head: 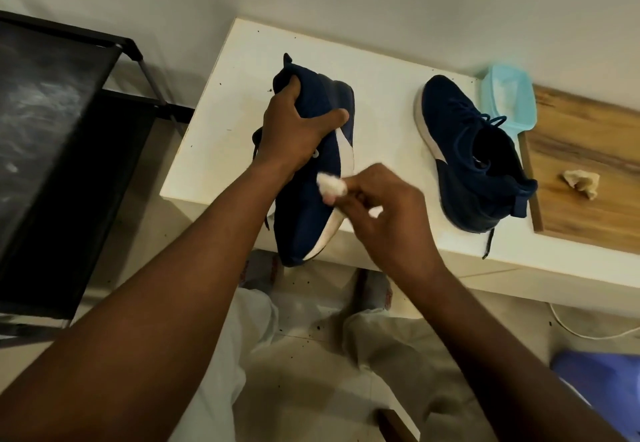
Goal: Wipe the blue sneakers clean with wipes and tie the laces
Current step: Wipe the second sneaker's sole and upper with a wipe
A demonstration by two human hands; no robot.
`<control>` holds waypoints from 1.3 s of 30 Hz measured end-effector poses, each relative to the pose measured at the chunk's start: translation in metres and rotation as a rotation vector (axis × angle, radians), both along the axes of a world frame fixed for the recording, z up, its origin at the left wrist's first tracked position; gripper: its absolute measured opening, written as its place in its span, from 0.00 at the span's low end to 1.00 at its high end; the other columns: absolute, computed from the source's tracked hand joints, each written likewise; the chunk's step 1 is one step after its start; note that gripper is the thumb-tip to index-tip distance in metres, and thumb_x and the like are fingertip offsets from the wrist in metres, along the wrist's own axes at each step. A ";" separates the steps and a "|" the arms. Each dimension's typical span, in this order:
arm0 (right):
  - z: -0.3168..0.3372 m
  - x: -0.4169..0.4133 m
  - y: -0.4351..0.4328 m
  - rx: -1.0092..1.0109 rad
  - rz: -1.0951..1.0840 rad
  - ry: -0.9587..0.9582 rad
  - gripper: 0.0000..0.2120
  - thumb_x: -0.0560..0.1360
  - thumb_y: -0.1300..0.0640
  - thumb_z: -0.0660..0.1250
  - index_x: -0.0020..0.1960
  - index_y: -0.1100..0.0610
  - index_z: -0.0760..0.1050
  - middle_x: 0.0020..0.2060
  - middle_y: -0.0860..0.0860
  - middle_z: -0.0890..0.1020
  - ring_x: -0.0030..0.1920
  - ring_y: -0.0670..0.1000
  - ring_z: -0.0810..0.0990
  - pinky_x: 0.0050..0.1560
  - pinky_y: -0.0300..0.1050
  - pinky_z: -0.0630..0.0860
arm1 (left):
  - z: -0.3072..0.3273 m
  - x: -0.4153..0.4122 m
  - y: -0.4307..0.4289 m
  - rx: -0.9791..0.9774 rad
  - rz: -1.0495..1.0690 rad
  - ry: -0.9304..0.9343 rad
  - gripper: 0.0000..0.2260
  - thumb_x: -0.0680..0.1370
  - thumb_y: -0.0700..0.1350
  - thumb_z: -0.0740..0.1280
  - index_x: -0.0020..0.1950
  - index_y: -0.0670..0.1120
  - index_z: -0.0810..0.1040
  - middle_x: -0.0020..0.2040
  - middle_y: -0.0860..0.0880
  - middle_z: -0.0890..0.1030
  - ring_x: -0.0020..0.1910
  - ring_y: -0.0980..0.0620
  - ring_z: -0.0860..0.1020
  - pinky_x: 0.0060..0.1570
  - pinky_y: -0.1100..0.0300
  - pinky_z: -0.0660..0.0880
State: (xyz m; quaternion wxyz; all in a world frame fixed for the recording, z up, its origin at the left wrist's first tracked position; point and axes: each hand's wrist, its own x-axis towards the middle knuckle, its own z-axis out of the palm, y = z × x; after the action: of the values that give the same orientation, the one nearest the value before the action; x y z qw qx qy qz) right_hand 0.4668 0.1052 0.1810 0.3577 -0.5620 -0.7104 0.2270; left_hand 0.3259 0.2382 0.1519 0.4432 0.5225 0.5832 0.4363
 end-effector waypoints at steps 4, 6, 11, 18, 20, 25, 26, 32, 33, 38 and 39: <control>-0.004 -0.005 -0.041 -0.088 0.255 -0.074 0.09 0.75 0.59 0.73 0.55 0.53 0.84 0.46 0.48 0.82 0.45 0.45 0.80 0.46 0.42 0.79 | 0.001 -0.005 0.000 -0.022 0.000 -0.059 0.29 0.71 0.51 0.79 0.69 0.48 0.75 0.59 0.56 0.81 0.56 0.61 0.80 0.51 0.66 0.79; -0.004 -0.007 -0.032 -0.040 0.195 -0.035 0.08 0.75 0.60 0.73 0.54 0.55 0.84 0.45 0.49 0.82 0.45 0.45 0.80 0.46 0.38 0.77 | 0.001 -0.007 0.002 -0.034 -0.001 -0.082 0.28 0.71 0.51 0.79 0.68 0.48 0.75 0.58 0.56 0.82 0.55 0.61 0.81 0.50 0.65 0.80; -0.001 -0.008 0.016 0.043 -0.131 0.028 0.03 0.76 0.58 0.73 0.50 0.53 0.82 0.41 0.48 0.80 0.41 0.44 0.78 0.42 0.29 0.71 | -0.001 -0.010 0.003 -0.029 -0.003 -0.089 0.27 0.70 0.52 0.79 0.66 0.49 0.76 0.57 0.56 0.82 0.54 0.60 0.81 0.52 0.60 0.82; -0.002 -0.016 -0.022 0.035 -0.008 -0.065 0.08 0.76 0.64 0.72 0.54 0.56 0.83 0.47 0.49 0.79 0.46 0.44 0.78 0.49 0.35 0.76 | 0.002 -0.012 0.001 -0.064 0.009 -0.143 0.24 0.71 0.48 0.79 0.64 0.49 0.78 0.54 0.56 0.83 0.47 0.63 0.83 0.42 0.68 0.79; -0.001 -0.019 -0.035 0.013 0.037 -0.100 0.11 0.74 0.64 0.74 0.54 0.54 0.84 0.48 0.48 0.80 0.47 0.43 0.78 0.50 0.32 0.76 | 0.002 -0.014 0.001 -0.077 0.004 -0.161 0.23 0.71 0.48 0.79 0.63 0.50 0.78 0.54 0.57 0.84 0.47 0.64 0.83 0.42 0.67 0.79; 0.006 -0.014 0.024 0.052 -0.132 0.033 0.11 0.75 0.64 0.72 0.52 0.50 0.83 0.44 0.47 0.81 0.43 0.43 0.79 0.44 0.32 0.75 | 0.001 -0.014 0.003 -0.068 -0.014 -0.164 0.24 0.70 0.49 0.79 0.64 0.50 0.78 0.55 0.55 0.83 0.49 0.60 0.83 0.46 0.63 0.82; 0.004 -0.011 0.042 0.023 -0.174 0.035 0.10 0.76 0.64 0.71 0.52 0.50 0.83 0.44 0.47 0.81 0.43 0.42 0.79 0.45 0.33 0.75 | 0.001 -0.014 0.002 -0.062 -0.018 -0.157 0.24 0.70 0.49 0.79 0.64 0.50 0.77 0.55 0.55 0.83 0.50 0.61 0.83 0.47 0.64 0.82; -0.001 -0.004 0.046 0.041 -0.126 -0.083 0.15 0.74 0.72 0.67 0.55 0.58 0.84 0.48 0.53 0.82 0.45 0.42 0.78 0.51 0.34 0.77 | 0.001 -0.015 0.002 -0.086 0.004 -0.187 0.24 0.71 0.49 0.79 0.65 0.49 0.78 0.55 0.54 0.84 0.50 0.58 0.84 0.46 0.63 0.82; 0.004 -0.006 0.031 0.083 -0.066 -0.119 0.16 0.73 0.73 0.68 0.55 0.59 0.84 0.47 0.53 0.82 0.45 0.44 0.79 0.50 0.34 0.77 | 0.001 -0.017 0.002 -0.098 0.005 -0.207 0.24 0.70 0.49 0.79 0.65 0.49 0.78 0.55 0.53 0.84 0.50 0.57 0.84 0.46 0.60 0.83; 0.015 -0.022 -0.009 0.042 0.092 -0.284 0.16 0.68 0.66 0.76 0.56 0.57 0.84 0.47 0.53 0.80 0.45 0.52 0.79 0.46 0.38 0.76 | 0.000 -0.018 0.004 -0.094 0.005 -0.194 0.24 0.71 0.48 0.80 0.65 0.49 0.78 0.55 0.53 0.84 0.49 0.58 0.84 0.46 0.61 0.82; 0.014 -0.023 0.001 0.053 0.081 -0.275 0.15 0.69 0.66 0.74 0.55 0.58 0.84 0.45 0.54 0.80 0.44 0.53 0.78 0.45 0.41 0.76 | -0.001 -0.017 0.005 -0.089 0.002 -0.194 0.24 0.71 0.48 0.79 0.65 0.49 0.78 0.55 0.53 0.84 0.50 0.58 0.84 0.47 0.60 0.83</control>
State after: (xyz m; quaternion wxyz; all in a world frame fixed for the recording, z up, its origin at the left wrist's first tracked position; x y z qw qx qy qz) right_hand 0.4434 0.1063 0.1955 0.2621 -0.5492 -0.7805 0.1432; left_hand 0.3084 0.2427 0.1513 0.5198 0.4571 0.5570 0.4589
